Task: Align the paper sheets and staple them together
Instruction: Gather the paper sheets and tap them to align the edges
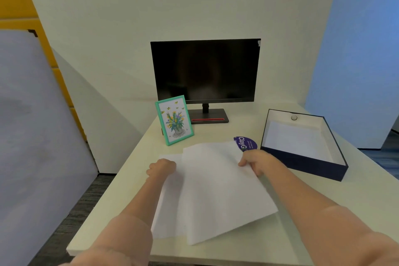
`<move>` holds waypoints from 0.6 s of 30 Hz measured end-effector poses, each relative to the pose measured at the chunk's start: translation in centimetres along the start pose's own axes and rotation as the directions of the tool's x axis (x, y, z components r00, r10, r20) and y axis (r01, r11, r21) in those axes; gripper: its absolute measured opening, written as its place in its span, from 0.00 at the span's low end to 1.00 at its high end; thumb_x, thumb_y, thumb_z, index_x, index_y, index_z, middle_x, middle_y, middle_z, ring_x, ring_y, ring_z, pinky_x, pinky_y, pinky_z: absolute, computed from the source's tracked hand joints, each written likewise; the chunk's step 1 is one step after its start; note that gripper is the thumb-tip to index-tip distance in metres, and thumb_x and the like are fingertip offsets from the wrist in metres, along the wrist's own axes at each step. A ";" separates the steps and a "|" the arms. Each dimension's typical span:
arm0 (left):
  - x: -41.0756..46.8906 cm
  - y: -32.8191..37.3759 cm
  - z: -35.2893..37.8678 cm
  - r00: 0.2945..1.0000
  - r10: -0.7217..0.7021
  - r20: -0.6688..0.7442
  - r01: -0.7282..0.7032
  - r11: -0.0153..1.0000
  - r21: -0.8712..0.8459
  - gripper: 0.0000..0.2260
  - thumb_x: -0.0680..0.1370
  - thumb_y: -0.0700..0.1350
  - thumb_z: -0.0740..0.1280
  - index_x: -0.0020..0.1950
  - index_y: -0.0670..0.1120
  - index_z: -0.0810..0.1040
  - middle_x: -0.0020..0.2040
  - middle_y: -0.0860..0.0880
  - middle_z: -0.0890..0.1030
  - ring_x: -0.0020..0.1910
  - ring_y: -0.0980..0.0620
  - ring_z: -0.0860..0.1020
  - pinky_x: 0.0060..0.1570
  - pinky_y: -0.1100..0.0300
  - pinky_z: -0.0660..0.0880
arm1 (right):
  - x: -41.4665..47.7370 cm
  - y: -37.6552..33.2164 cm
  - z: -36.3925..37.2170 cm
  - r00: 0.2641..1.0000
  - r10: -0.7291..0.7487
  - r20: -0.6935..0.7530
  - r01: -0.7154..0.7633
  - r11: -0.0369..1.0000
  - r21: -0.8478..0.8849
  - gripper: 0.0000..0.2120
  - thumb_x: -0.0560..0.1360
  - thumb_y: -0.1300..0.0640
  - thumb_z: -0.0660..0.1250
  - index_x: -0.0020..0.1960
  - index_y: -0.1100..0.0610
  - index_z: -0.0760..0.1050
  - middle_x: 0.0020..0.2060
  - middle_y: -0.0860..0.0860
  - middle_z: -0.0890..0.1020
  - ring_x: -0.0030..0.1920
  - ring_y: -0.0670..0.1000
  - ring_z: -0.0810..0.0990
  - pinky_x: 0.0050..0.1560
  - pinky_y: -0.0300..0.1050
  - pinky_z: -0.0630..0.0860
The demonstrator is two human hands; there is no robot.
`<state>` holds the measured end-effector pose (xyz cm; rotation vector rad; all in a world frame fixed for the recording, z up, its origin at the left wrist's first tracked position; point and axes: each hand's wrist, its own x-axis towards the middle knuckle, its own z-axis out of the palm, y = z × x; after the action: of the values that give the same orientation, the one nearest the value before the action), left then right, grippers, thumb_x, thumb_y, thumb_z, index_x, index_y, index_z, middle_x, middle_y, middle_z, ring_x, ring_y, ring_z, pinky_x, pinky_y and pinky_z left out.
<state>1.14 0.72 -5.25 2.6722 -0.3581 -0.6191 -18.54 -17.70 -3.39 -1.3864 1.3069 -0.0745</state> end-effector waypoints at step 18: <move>-0.1 -0.4 -0.6 0.997 0.036 0.065 -0.031 0.997 -0.071 0.19 0.76 0.45 0.56 0.65 0.42 0.70 0.65 0.41 0.72 0.65 0.43 0.72 0.65 0.51 0.71 | -2.5 -0.1 8.2 0.982 -0.169 -0.079 0.133 0.932 -0.336 0.13 0.75 0.63 0.64 0.59 0.63 0.69 0.48 0.58 0.76 0.55 0.58 0.78 0.45 0.44 0.71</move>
<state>1.43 1.31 -4.89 2.5784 -0.3909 -0.6982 -13.82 -10.69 -4.51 -1.7907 1.3412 -0.0349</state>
